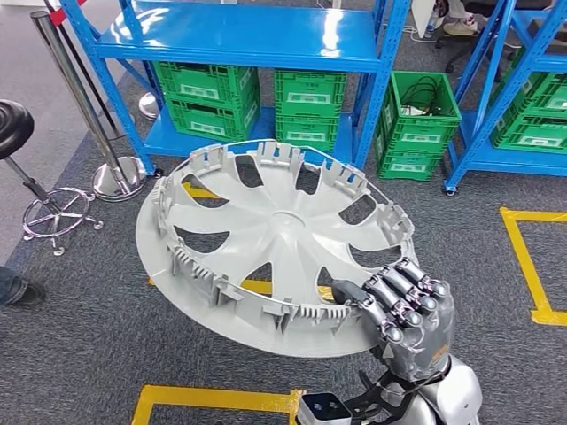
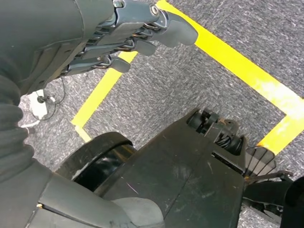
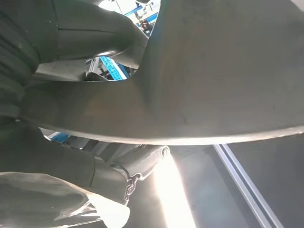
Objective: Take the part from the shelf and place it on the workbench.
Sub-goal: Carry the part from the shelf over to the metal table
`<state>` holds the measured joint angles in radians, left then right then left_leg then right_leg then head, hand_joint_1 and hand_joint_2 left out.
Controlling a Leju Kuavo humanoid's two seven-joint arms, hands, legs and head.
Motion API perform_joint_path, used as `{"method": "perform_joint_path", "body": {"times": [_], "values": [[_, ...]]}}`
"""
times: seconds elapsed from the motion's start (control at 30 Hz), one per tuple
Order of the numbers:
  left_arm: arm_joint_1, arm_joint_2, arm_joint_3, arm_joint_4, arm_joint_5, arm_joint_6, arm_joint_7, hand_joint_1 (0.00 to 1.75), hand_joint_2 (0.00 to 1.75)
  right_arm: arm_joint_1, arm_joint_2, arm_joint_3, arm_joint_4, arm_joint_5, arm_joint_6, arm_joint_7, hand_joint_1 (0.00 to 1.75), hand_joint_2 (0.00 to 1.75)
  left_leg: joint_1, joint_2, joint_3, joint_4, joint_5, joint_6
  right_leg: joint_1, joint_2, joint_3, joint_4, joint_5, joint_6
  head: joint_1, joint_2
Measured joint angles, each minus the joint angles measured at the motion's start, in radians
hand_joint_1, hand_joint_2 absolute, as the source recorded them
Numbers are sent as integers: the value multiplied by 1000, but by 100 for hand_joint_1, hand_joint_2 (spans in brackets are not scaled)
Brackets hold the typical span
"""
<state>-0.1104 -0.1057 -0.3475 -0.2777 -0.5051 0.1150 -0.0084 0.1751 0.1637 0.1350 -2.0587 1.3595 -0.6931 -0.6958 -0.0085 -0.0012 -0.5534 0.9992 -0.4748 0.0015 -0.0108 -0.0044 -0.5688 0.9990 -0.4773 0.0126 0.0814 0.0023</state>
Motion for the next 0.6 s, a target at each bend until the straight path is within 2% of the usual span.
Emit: {"method": "perform_joint_path", "body": {"times": [0.2, 0.6], "values": [[0, 0, 0, 0, 0, -1, 0, 0, 175, 0, 0, 0, 2, -1, 0, 0, 175, 175, -3, 0, -3, 1, 2, 9, -3, 0, -1, -4, 5, 9, 0, 0], [0, 0, 0, 0, -5, -6, 0, 0, 175, 2, 0, 0, 5, -22, 0, 0, 175, 175, -4, 0, -5, 5, 3, 11, -3, 0, -4, -4, 9, 14, -1, 0]]}}
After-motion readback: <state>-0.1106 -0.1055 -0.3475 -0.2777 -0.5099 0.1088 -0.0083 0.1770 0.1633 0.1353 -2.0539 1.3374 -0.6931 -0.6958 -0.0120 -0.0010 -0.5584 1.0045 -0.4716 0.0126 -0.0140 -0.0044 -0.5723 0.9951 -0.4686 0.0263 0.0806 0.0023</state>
